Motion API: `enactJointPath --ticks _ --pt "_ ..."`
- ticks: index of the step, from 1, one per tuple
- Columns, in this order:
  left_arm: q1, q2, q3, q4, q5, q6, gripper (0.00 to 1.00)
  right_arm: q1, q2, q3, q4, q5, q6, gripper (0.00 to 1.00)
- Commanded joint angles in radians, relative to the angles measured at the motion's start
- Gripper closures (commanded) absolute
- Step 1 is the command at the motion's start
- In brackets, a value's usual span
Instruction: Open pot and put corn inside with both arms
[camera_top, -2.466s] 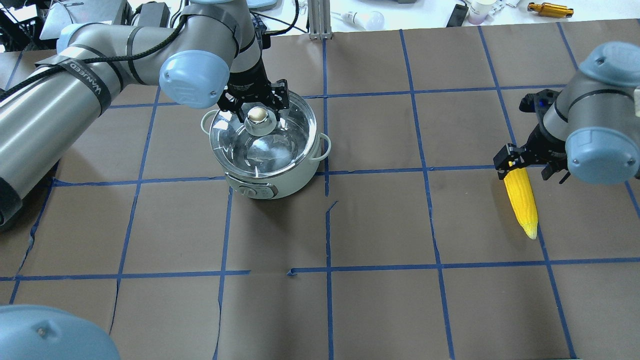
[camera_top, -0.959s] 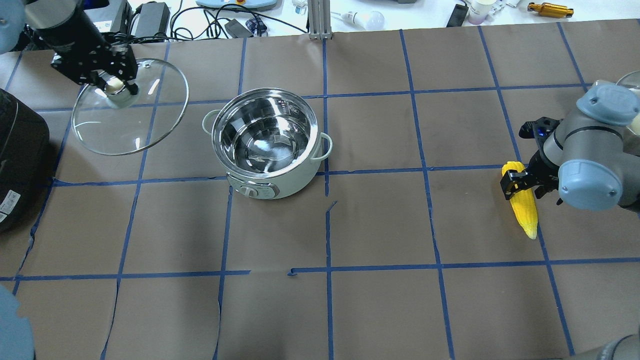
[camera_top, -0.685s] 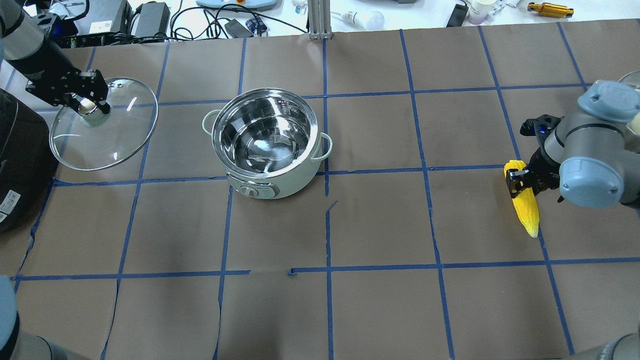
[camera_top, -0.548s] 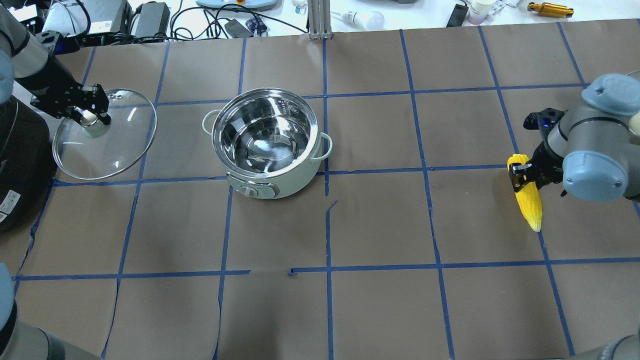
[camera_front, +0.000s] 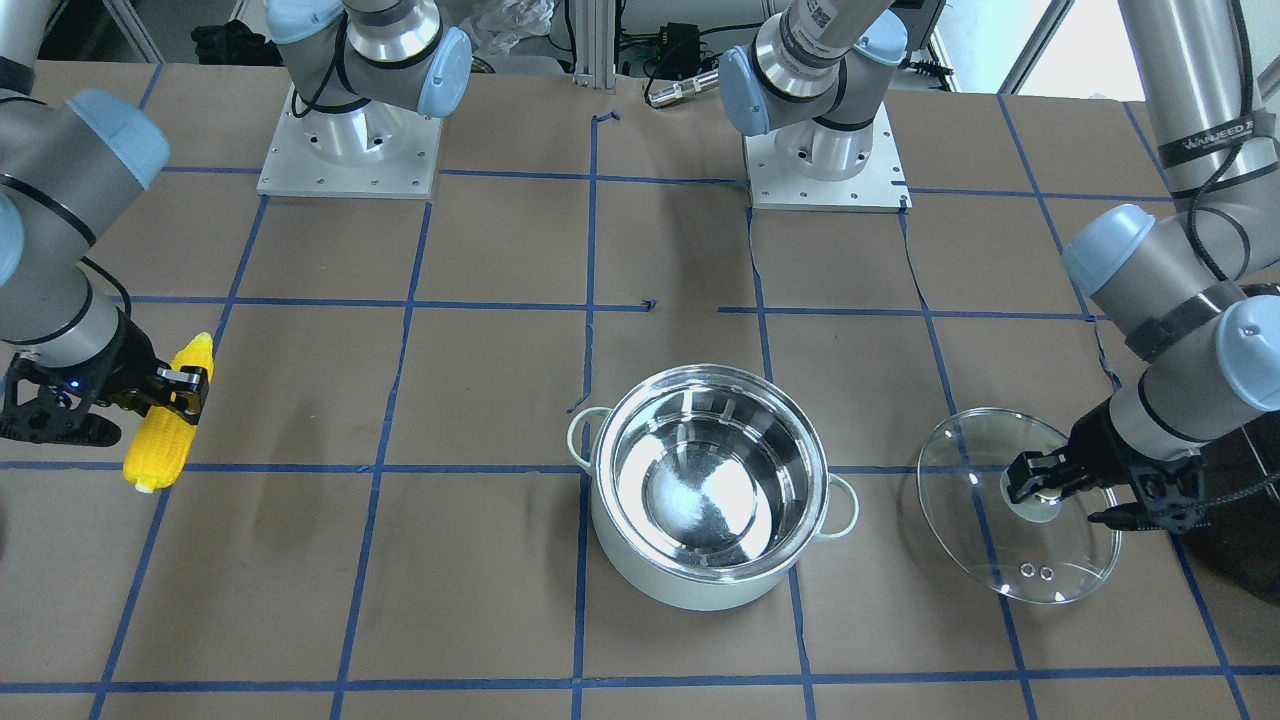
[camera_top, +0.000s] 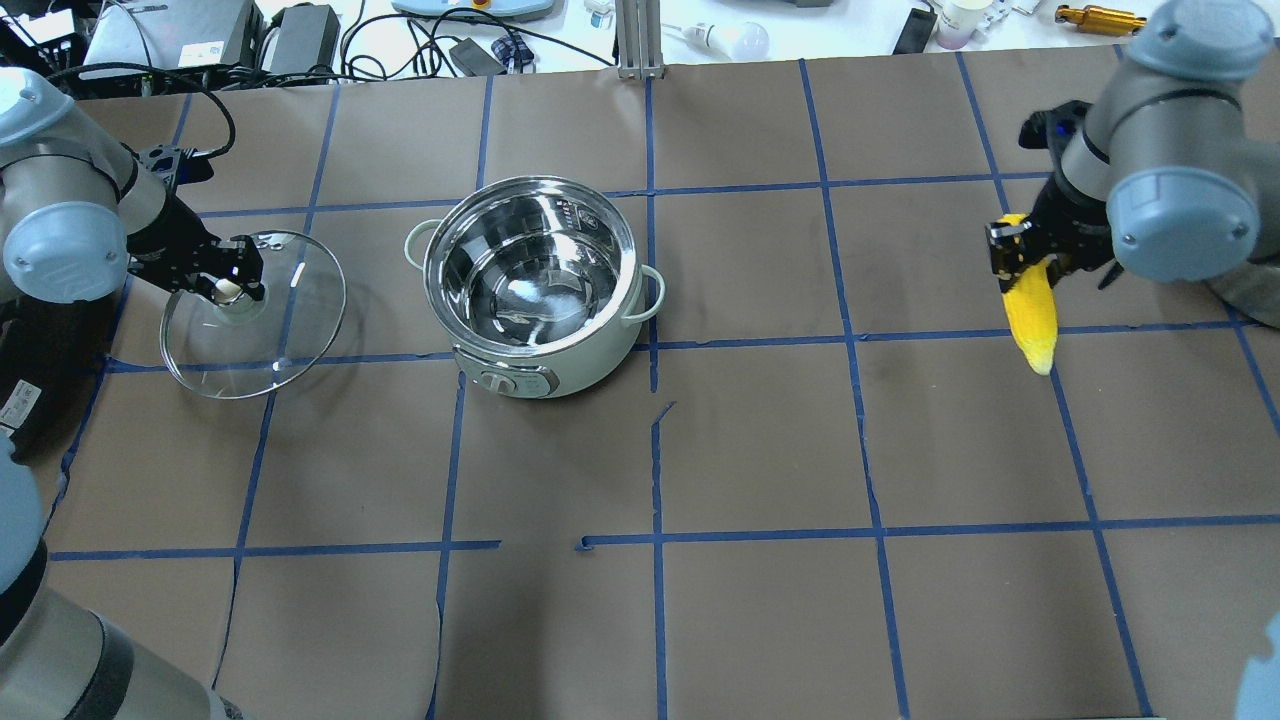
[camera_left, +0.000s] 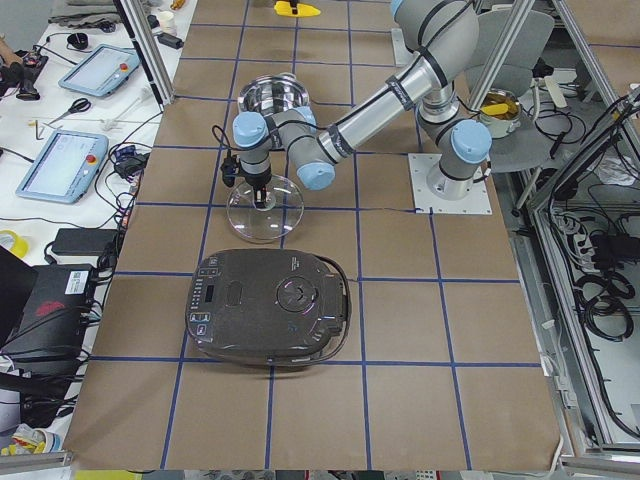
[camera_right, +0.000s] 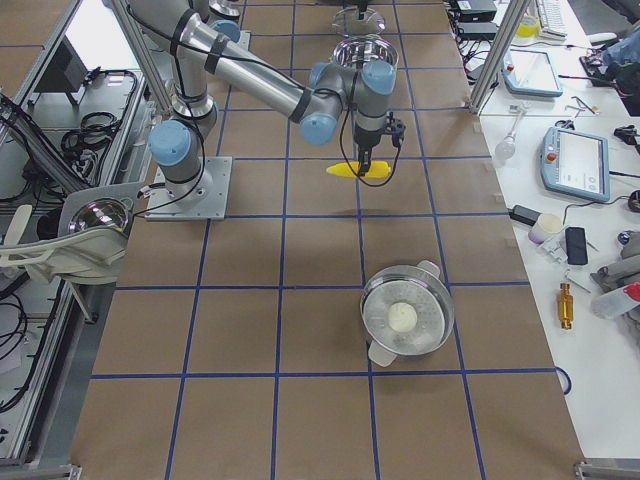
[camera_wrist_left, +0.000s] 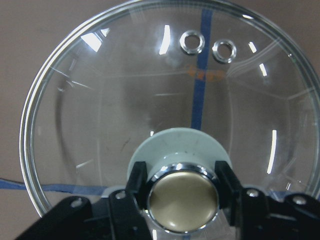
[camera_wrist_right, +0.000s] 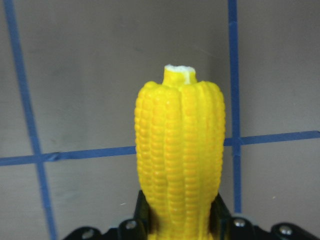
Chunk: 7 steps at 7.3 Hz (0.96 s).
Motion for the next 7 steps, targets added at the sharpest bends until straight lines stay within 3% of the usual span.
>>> enactJointPath --ticks 1,3,5,7 --pt "-0.017 -0.006 -0.011 0.003 0.005 -0.027 1.0 0.268 0.057 -0.287 0.213 0.008 0.33 1.0" --pt "-0.015 -0.004 -0.03 0.009 0.007 -0.024 1.0 0.475 0.227 -0.522 0.259 0.006 0.539 1.0" --pt "-0.015 -0.007 -0.031 0.006 0.008 -0.03 1.0 0.578 0.382 -0.73 0.256 0.009 0.618 1.0" --pt "-0.014 -0.015 -0.031 0.006 0.012 -0.022 0.12 0.641 0.432 -0.744 0.225 0.011 0.617 0.96"
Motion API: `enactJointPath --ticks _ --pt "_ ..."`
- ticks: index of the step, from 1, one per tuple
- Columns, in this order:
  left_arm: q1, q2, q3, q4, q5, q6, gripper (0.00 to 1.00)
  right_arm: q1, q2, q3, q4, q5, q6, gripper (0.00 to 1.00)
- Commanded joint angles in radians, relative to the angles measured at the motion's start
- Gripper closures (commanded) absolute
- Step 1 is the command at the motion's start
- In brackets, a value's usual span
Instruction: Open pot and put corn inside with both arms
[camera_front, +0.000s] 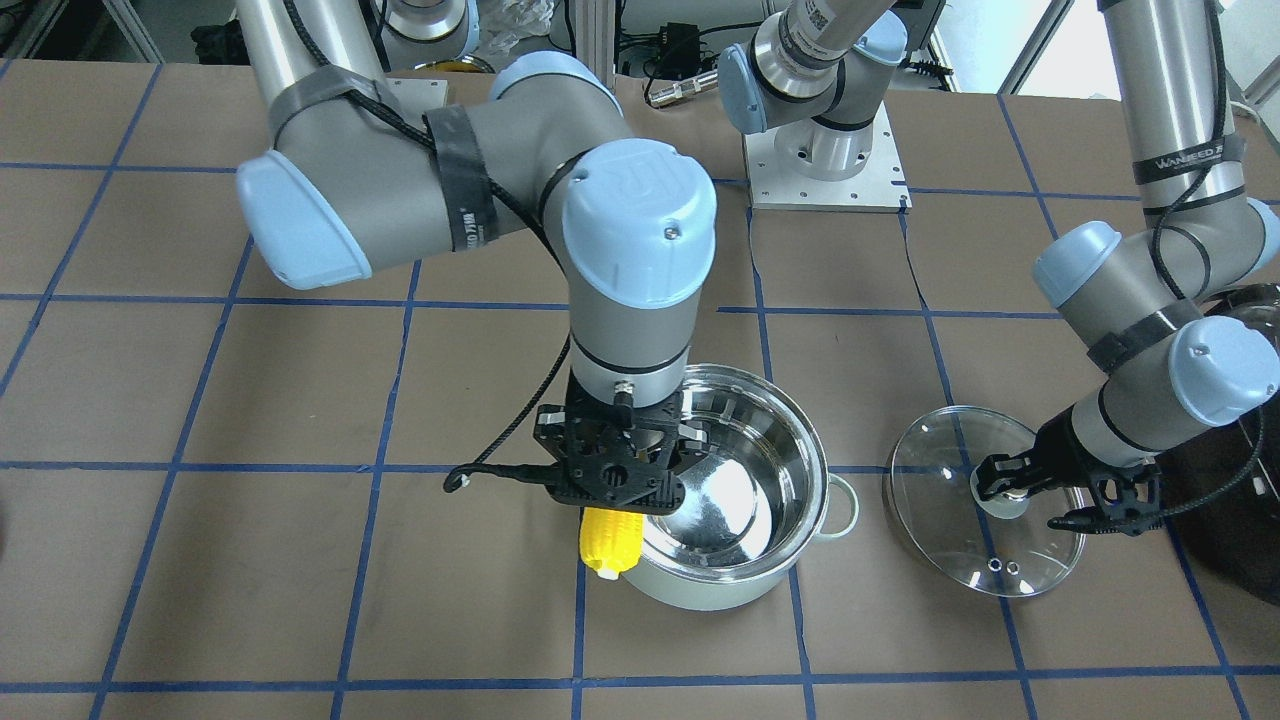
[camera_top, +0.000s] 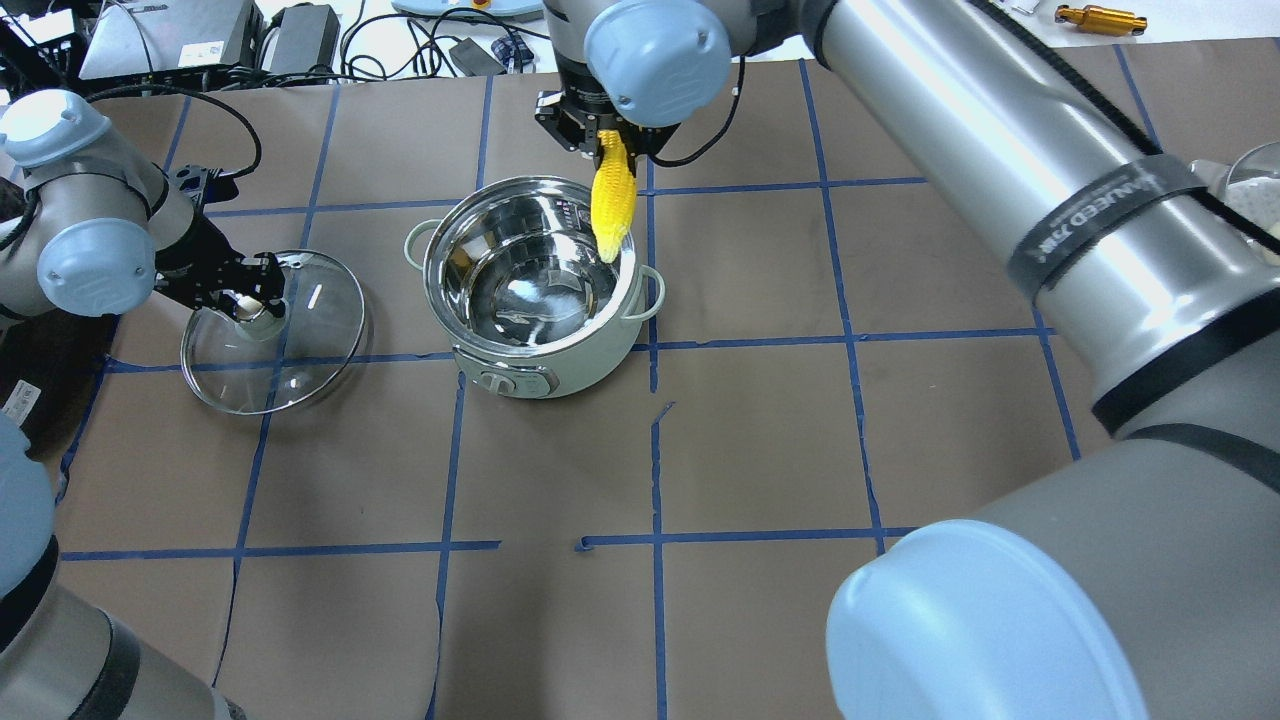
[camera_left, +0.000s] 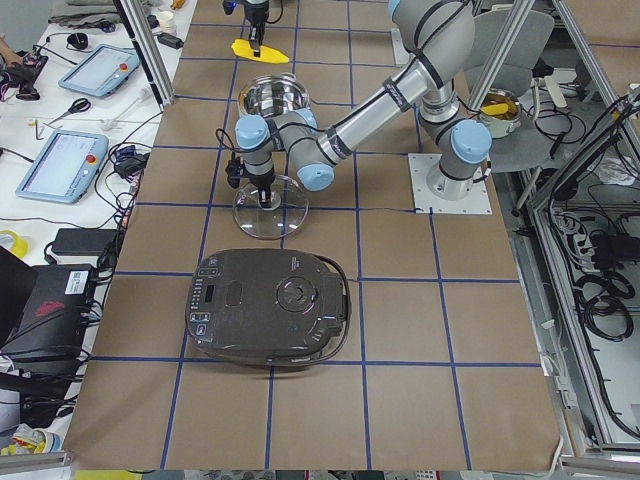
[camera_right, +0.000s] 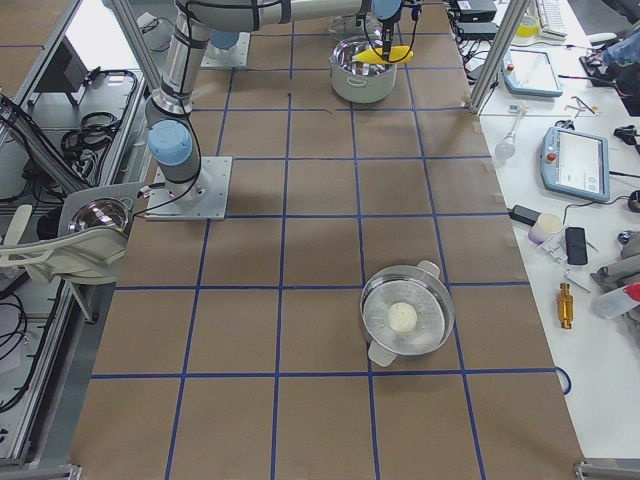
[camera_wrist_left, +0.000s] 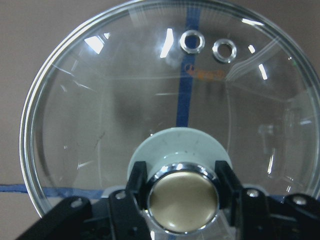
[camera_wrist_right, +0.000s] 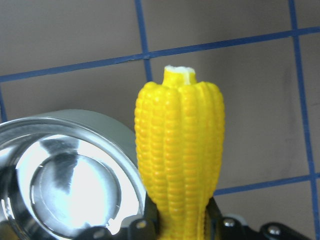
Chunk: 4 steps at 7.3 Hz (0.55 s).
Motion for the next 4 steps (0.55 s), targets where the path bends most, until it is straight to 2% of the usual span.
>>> enactJointPath --ticks 1,2,3,4 --pt "0.0 -0.004 0.001 0.0 0.001 0.001 0.03 0.069 0.067 -0.02 -0.047 0.006 -0.004 0.92" --pt "0.0 -0.001 0.004 0.0 0.001 -0.003 0.0 0.086 0.085 -0.02 -0.056 0.018 -0.013 0.86" --pt "-0.008 0.01 0.013 0.001 0.0 -0.022 0.0 0.103 0.086 -0.013 -0.056 0.021 -0.025 0.71" --pt "-0.025 0.034 0.035 -0.012 0.0 -0.029 0.0 0.116 0.086 0.015 -0.058 0.021 -0.038 0.51"
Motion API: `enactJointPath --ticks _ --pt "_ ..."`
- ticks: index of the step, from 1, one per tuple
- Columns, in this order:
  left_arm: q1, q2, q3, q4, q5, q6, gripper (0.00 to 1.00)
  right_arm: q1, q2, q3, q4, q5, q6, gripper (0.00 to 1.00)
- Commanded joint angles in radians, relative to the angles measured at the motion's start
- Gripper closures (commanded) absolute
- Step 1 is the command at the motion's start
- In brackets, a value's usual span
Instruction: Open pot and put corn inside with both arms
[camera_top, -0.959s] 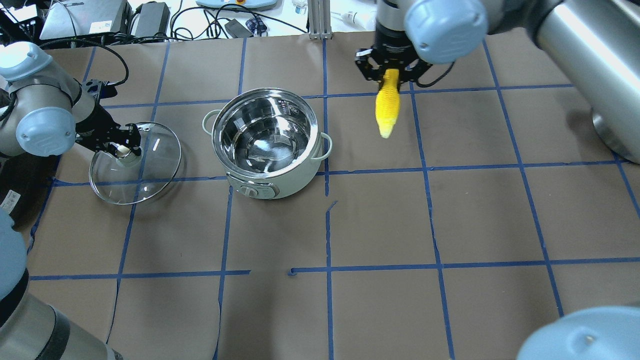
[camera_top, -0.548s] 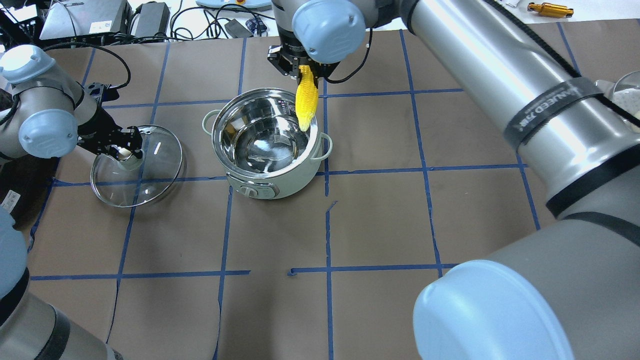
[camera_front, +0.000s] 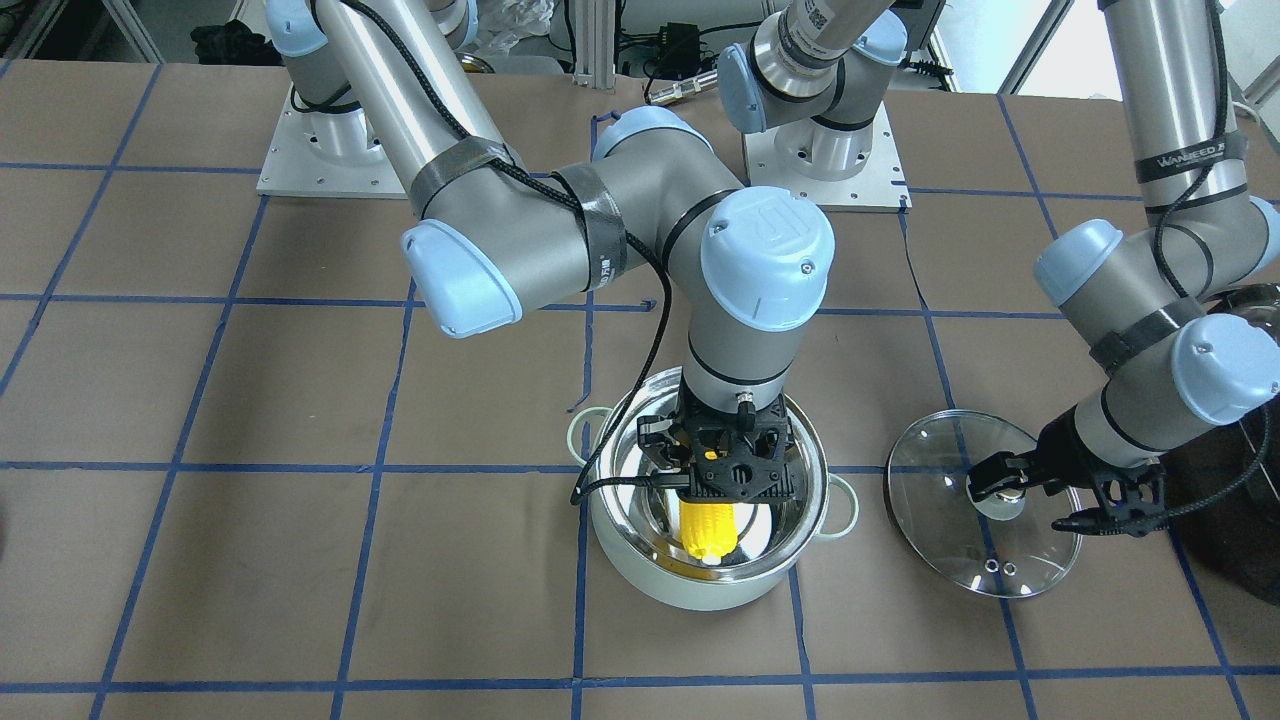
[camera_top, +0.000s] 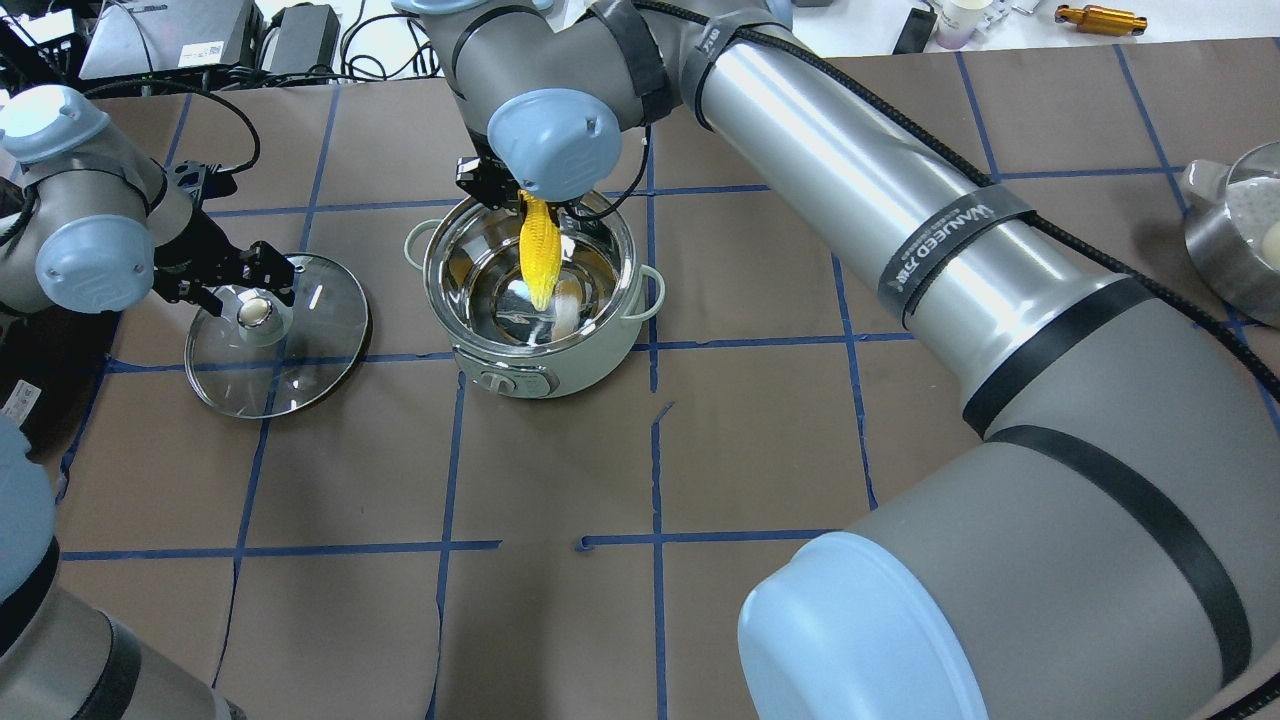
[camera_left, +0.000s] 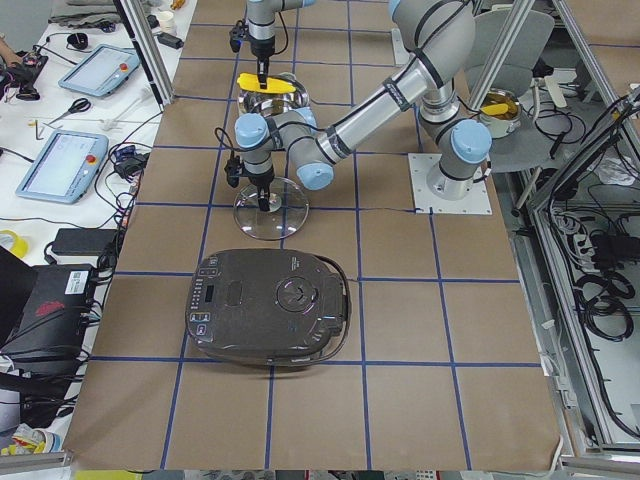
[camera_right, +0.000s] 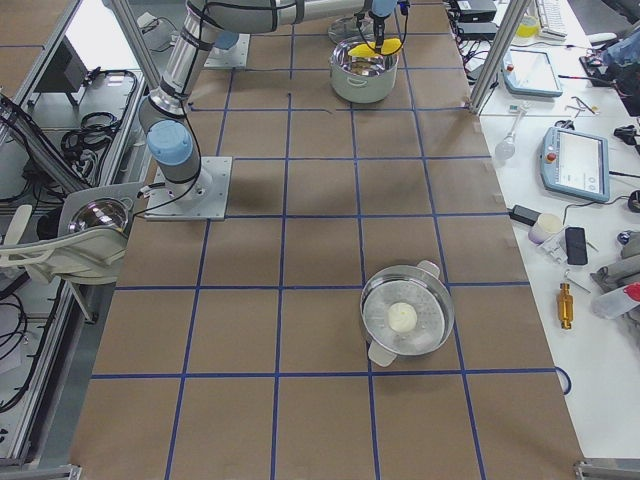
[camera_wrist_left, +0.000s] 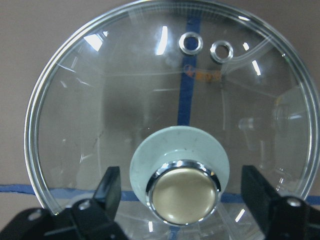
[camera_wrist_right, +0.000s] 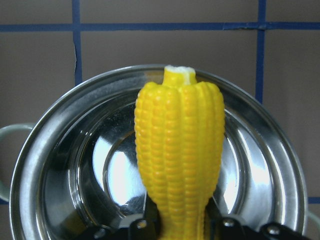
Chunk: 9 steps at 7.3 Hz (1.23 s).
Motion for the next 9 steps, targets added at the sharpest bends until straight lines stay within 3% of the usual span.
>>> enactJointPath --ticks 1,2,6,8,9 --pt "-0.025 0.037 0.04 -0.027 0.005 -0.015 0.0 0.021 -0.007 0.045 -0.01 0.0 -0.059 0.41" --pt "-0.032 0.055 0.067 -0.083 0.025 -0.021 0.0 0.021 -0.01 0.05 -0.022 0.0 -0.09 0.0" --pt "-0.106 0.202 0.234 -0.451 0.039 -0.096 0.0 -0.024 -0.088 0.062 0.002 0.0 -0.095 0.0" --pt "-0.196 0.262 0.298 -0.536 0.039 -0.2 0.0 -0.154 -0.2 0.103 0.079 0.027 -0.095 0.0" --pt "-0.266 0.305 0.315 -0.544 0.035 -0.304 0.0 -0.229 -0.27 0.178 0.085 0.026 -0.098 0.0"
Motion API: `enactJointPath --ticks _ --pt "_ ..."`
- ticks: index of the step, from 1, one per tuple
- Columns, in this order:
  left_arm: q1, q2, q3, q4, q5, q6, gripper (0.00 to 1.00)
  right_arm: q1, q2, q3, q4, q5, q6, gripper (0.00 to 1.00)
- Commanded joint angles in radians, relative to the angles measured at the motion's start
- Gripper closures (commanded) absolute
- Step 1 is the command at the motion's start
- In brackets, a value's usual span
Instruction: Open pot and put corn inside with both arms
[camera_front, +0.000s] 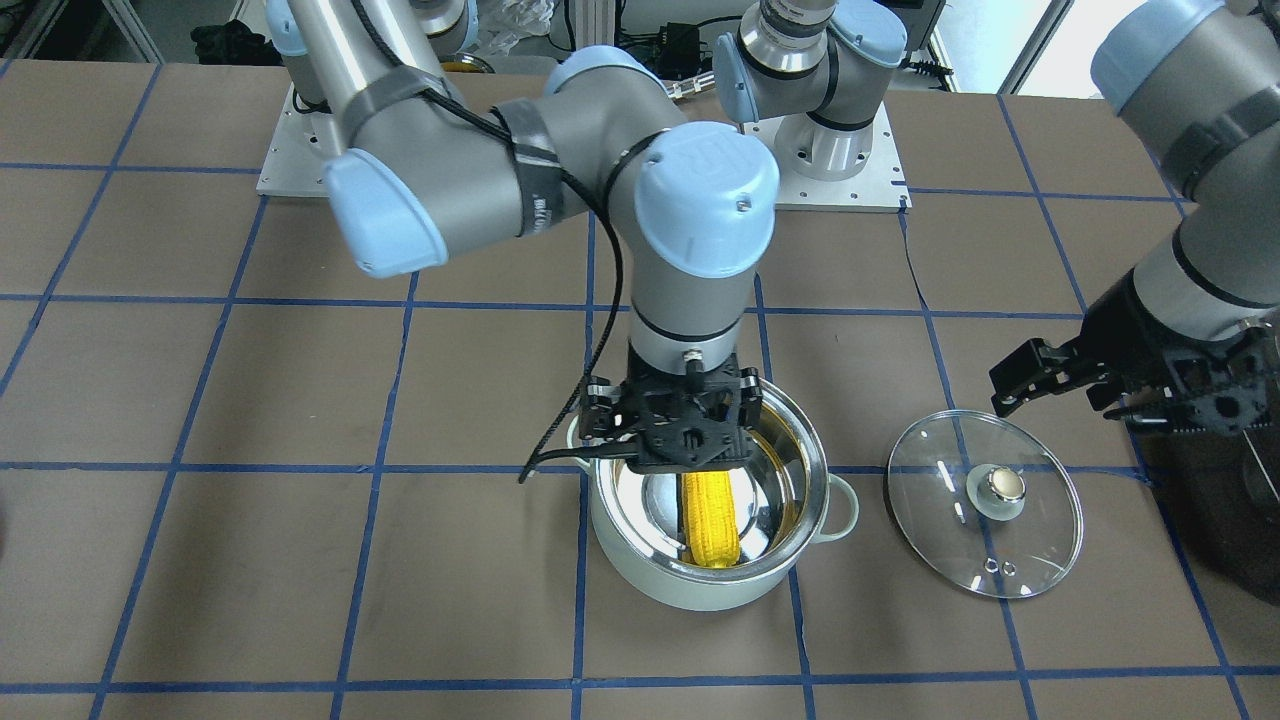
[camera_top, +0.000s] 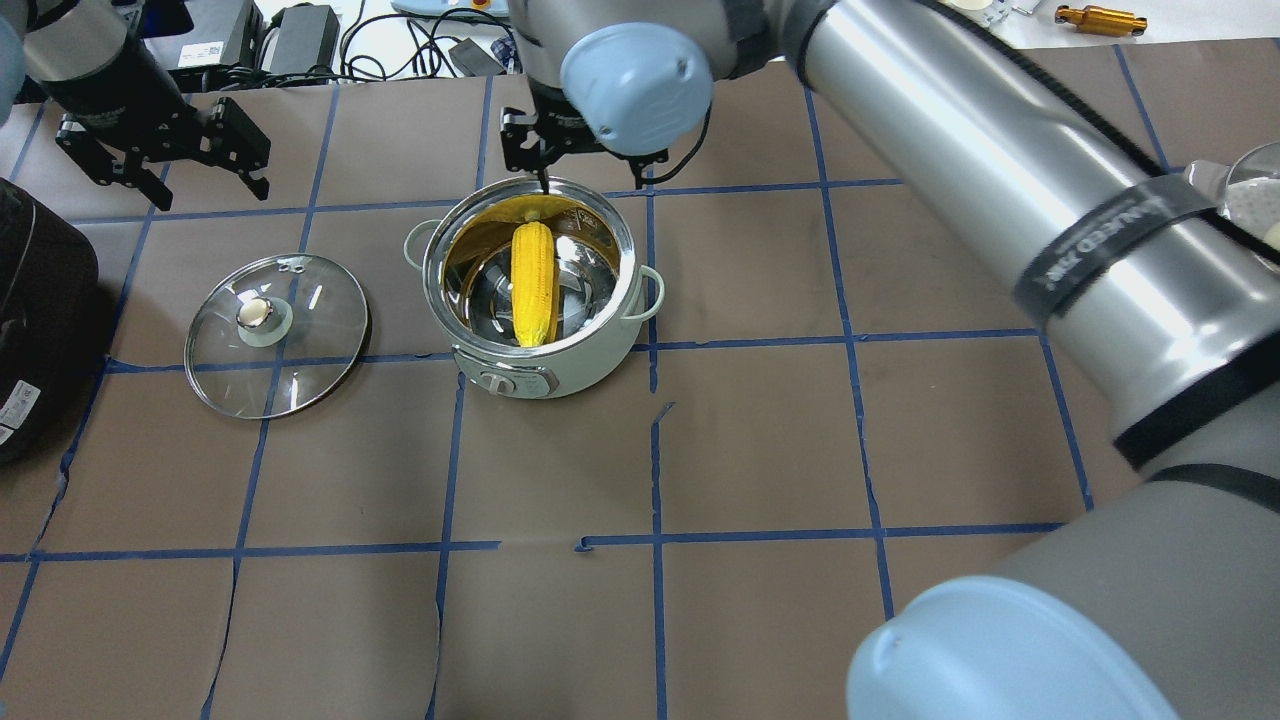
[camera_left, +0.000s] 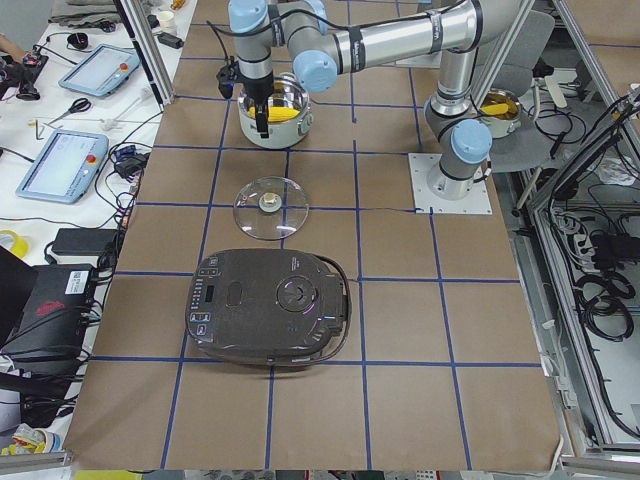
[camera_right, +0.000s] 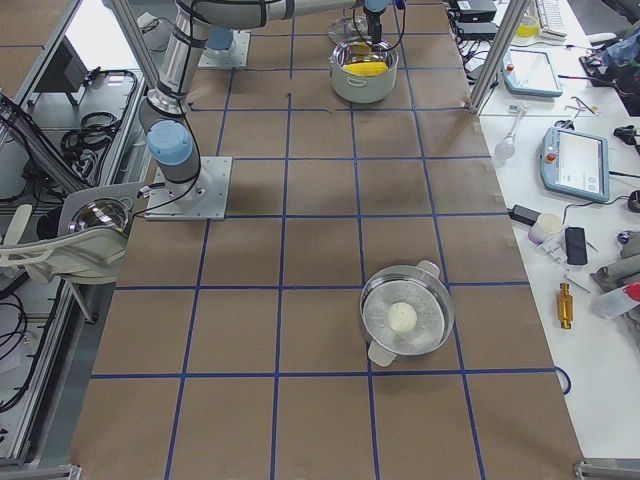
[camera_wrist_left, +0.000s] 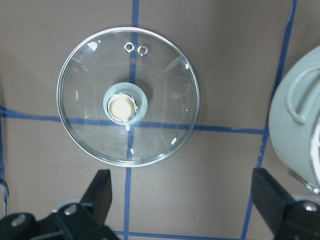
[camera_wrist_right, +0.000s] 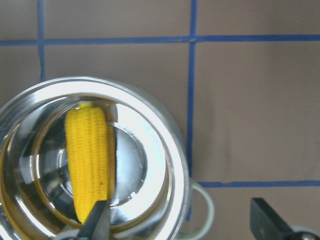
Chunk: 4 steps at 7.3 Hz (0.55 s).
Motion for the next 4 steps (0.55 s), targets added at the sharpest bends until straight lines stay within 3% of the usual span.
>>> enactJointPath --ticks 1,4 --pt "-0.145 0.077 0.034 -0.033 -0.002 -0.116 0.0 -0.167 -0.171 0.165 0.033 0.009 -0.039 0.0" --pt "-0.308 0.068 0.021 0.008 0.003 -0.197 0.0 -0.333 -0.388 0.397 0.108 -0.012 -0.226 0.0"
